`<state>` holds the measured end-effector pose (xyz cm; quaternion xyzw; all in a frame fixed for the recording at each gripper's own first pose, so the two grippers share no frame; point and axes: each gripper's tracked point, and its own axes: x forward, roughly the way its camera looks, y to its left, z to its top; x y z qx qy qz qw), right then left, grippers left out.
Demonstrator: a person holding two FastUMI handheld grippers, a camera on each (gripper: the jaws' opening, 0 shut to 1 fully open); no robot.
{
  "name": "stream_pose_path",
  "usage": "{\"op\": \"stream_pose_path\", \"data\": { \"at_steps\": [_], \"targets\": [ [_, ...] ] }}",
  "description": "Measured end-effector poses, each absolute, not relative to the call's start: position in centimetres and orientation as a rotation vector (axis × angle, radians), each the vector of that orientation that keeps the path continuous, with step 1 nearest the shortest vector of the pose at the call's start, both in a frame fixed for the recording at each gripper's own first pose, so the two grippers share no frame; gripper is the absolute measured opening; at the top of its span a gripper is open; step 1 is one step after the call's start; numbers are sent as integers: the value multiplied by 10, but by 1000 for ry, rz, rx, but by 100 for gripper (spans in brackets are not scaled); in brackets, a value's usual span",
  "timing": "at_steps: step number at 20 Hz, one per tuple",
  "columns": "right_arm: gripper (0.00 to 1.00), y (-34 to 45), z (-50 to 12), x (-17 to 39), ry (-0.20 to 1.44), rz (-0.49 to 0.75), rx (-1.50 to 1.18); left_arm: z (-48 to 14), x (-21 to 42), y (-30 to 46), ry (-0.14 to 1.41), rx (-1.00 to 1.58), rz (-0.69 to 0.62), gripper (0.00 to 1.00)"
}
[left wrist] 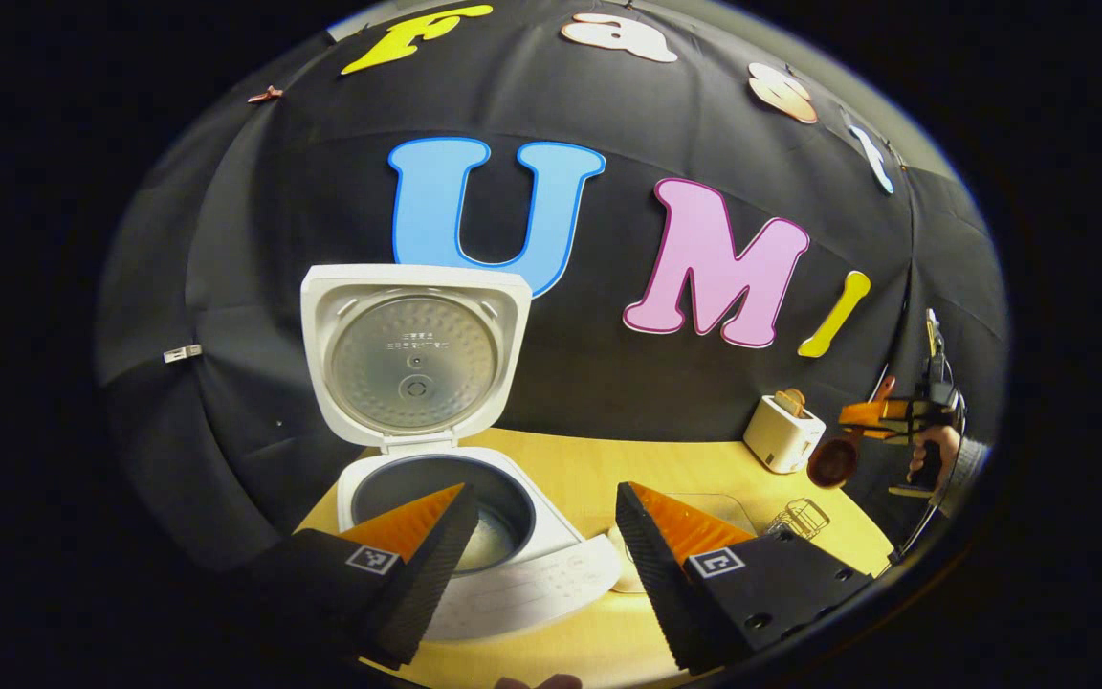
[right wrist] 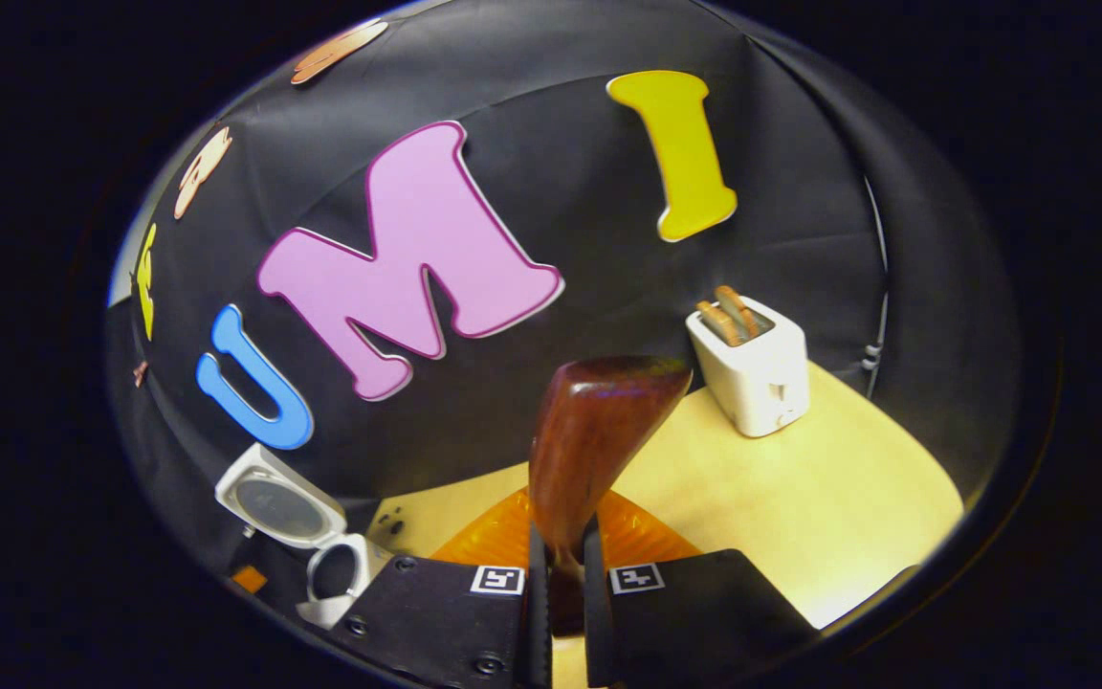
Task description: Close the left gripper, press the button to open the rice cooker; take a wooden spoon from the chopstick holder with the right hand, scoop a spoonful of rice and pour it into the rice cooker, then put the wooden spoon back into the chopstick holder.
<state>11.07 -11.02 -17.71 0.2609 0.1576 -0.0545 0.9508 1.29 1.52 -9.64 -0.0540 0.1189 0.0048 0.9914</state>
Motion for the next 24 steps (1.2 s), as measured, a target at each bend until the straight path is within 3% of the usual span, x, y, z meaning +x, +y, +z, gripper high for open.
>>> {"op": "stream_pose_path", "data": {
  "at_steps": [9, 20, 22, 23, 24],
  "targets": [
    [18, -133, -267, 111, 431, -101, 409, -81, 25, -12, 248, -46, 43, 94],
    [18, -127, -330, 126, 563, -22, 416, -88, 34, -37, 279, -65, 103, 94],
    [22, -136, -332, 124, 573, -42, 414, -90, 37, -42, 281, -65, 100, 94],
    [29, -139, -336, 121, 583, -57, 409, -89, 39, -44, 280, -67, 97, 94],
    [17, -142, -337, 118, 590, -63, 413, -89, 41, -45, 276, -70, 93, 94]
  ]
}}
